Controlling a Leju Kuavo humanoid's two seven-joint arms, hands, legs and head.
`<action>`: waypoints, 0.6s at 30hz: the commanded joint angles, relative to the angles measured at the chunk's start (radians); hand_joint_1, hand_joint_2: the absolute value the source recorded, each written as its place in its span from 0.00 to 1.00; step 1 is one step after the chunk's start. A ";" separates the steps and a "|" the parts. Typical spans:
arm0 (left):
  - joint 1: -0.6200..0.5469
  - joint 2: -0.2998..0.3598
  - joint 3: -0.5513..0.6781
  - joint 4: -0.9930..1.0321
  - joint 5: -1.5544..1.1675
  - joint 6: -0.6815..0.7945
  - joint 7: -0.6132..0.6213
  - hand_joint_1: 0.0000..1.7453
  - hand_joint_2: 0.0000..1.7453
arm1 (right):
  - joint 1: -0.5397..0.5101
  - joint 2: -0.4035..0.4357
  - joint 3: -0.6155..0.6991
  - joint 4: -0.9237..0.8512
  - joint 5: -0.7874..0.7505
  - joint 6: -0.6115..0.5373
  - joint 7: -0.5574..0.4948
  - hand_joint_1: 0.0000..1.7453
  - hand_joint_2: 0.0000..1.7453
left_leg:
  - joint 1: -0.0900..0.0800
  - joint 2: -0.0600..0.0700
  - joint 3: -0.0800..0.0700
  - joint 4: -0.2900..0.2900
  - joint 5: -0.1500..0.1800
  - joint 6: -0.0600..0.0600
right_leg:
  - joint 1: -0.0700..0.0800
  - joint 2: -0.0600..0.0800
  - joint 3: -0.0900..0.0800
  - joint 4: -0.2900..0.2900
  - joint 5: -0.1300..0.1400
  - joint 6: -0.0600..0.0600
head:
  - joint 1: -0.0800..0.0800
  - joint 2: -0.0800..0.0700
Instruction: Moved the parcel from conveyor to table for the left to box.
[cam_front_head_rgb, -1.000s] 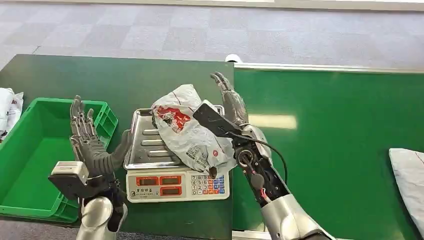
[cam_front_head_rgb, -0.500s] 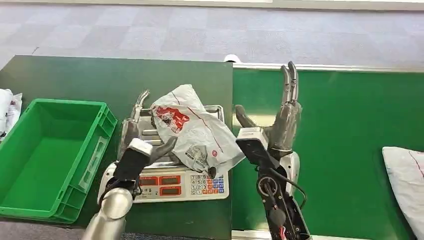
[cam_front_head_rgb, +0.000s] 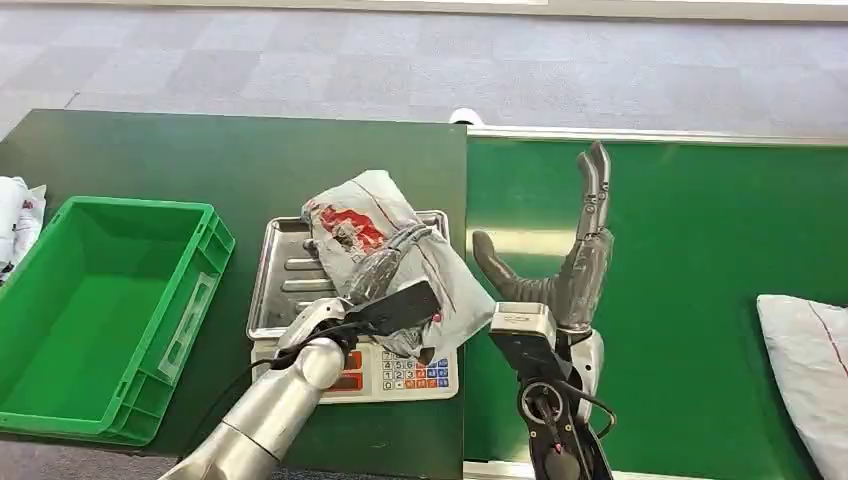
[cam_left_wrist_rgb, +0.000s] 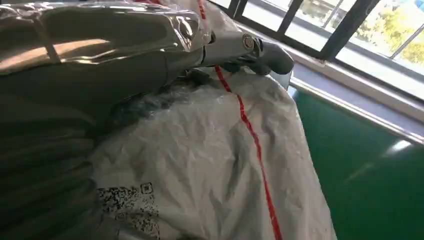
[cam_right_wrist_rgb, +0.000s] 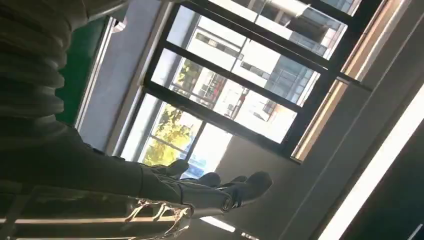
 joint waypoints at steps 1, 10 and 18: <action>-0.081 -0.012 -0.071 0.224 -0.020 -0.009 0.000 0.00 1.00 | -0.020 -0.015 0.003 0.018 -0.016 0.014 -0.006 0.00 1.00 | 0.000 -0.002 0.002 -0.001 0.001 0.001 | 0.001 -0.003 0.003 -0.001 0.000 -0.002 | 0.000 0.000; -0.111 -0.005 -0.064 0.276 0.032 -0.042 -0.041 0.98 1.00 | -0.026 -0.013 -0.006 0.037 -0.033 0.032 -0.003 0.00 1.00 | 0.000 -0.002 0.001 -0.001 0.000 0.001 | 0.000 -0.001 0.002 -0.001 0.000 -0.001 | 0.000 0.000; -0.077 -0.010 0.020 0.224 0.194 -0.002 -0.173 0.95 1.00 | -0.022 -0.016 -0.014 0.049 -0.034 0.043 -0.013 0.00 1.00 | 0.000 -0.001 0.002 -0.001 0.000 0.001 | 0.001 0.000 0.003 -0.001 0.001 -0.002 | 0.000 0.000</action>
